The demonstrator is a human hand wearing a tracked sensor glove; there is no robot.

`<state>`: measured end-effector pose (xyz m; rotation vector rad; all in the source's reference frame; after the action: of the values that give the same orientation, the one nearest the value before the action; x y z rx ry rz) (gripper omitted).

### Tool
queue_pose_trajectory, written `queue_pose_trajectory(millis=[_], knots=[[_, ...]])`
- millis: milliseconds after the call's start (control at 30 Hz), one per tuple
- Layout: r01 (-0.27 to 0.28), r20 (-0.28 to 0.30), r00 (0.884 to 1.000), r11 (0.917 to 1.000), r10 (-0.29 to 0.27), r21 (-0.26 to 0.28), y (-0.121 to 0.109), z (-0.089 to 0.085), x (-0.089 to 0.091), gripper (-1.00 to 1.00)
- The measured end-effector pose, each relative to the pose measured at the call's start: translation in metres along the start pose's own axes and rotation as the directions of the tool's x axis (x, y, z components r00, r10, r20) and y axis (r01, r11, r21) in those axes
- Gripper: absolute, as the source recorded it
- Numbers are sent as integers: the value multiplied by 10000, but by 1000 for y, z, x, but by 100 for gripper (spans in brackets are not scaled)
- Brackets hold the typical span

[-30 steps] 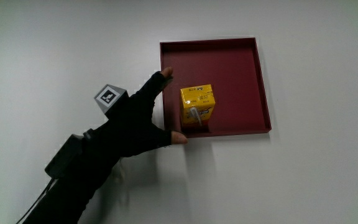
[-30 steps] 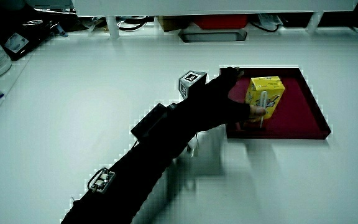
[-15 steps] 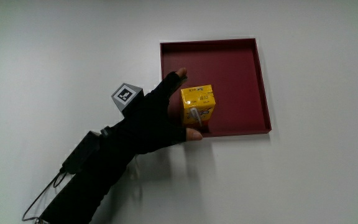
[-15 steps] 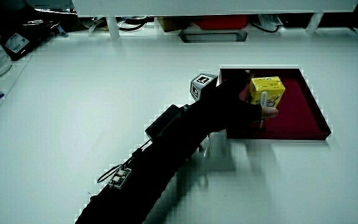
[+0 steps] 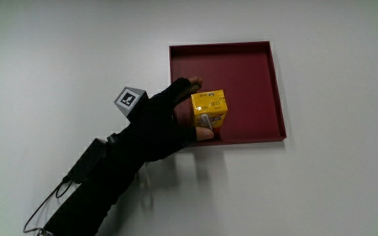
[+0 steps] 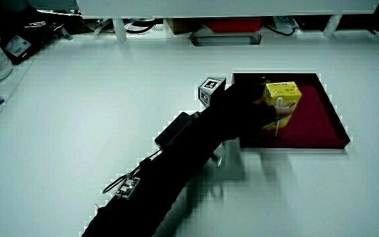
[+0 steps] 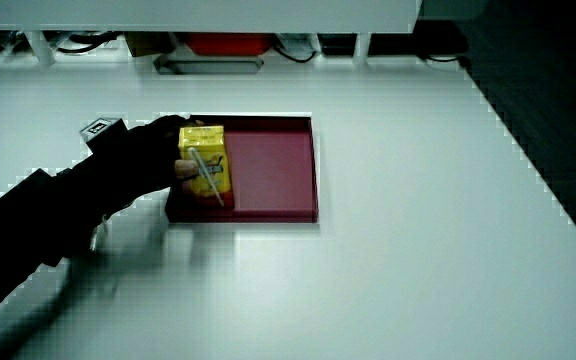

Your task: Pick ice redtea

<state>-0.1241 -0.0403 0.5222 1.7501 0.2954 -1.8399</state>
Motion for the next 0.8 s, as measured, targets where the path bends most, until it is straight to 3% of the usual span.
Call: queue_pose_trajectory(millis=[200, 400, 700, 800], knots=[[27, -213, 9998, 9989, -17, 470, 0, 2, 1, 47], [94, 60, 9999, 9972, -99, 739, 0, 3, 1, 66], [377, -96, 9993, 9964, -371, 758, 1, 2, -1, 94], [529, 120, 9985, 9950, -541, 852, -1, 1, -3, 100]])
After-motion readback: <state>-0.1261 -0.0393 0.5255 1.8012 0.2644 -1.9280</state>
